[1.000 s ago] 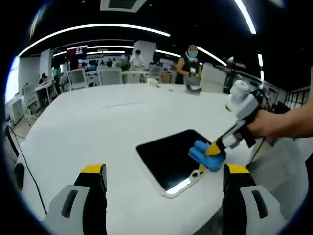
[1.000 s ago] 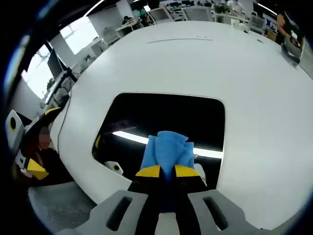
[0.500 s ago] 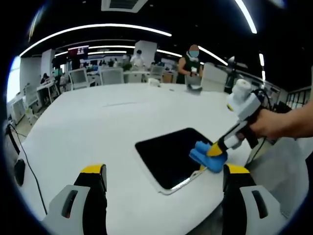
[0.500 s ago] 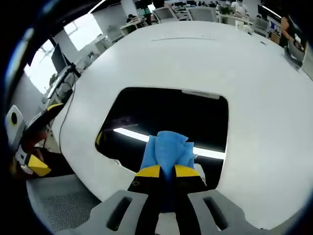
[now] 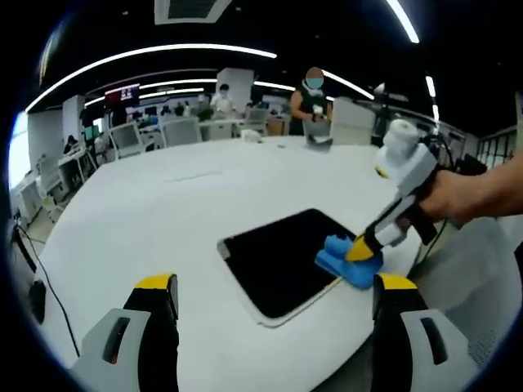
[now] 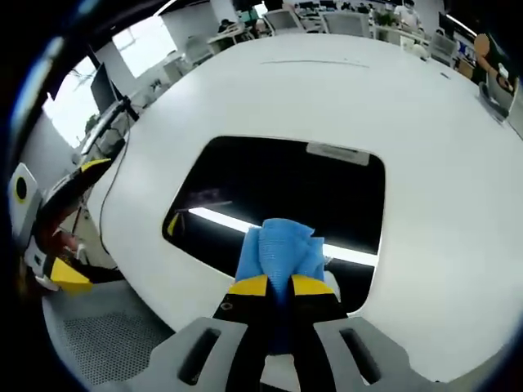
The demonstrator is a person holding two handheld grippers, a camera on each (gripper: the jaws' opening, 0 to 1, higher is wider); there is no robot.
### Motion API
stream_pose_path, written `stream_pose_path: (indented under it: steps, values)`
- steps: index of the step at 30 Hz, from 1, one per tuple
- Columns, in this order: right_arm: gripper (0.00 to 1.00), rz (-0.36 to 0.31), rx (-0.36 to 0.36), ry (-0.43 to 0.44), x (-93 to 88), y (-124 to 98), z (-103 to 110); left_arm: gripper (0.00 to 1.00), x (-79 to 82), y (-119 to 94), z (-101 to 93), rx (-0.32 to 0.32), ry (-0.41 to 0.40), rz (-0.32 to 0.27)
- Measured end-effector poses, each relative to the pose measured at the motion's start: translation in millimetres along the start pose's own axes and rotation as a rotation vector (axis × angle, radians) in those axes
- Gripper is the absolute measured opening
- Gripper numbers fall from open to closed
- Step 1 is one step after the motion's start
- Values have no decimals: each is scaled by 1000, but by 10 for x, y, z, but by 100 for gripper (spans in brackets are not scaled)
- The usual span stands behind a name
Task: Wipe the mirror surface with the cleaning cloth until all visible marks leave the cleaned area.
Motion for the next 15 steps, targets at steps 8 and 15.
stream_pose_path:
  steps: [8, 15]
  values:
    - [3, -8, 15, 8, -17, 0, -11, 100, -53, 38, -6, 26, 47, 39]
    - [3, -6, 15, 6, -21, -2, -10, 100, -62, 48, -10, 29, 75, 39]
Point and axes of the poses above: the point that each gripper's makers call its tool centre point, and the gripper's own axes: y roughly forward along the fingers, z roughly to its left, x roughly out of its top, the point moved 4 cm from there along -y, roughly backward along the fingers, and after that the axes turned 6 degrees about z, right-handed, at the moved point
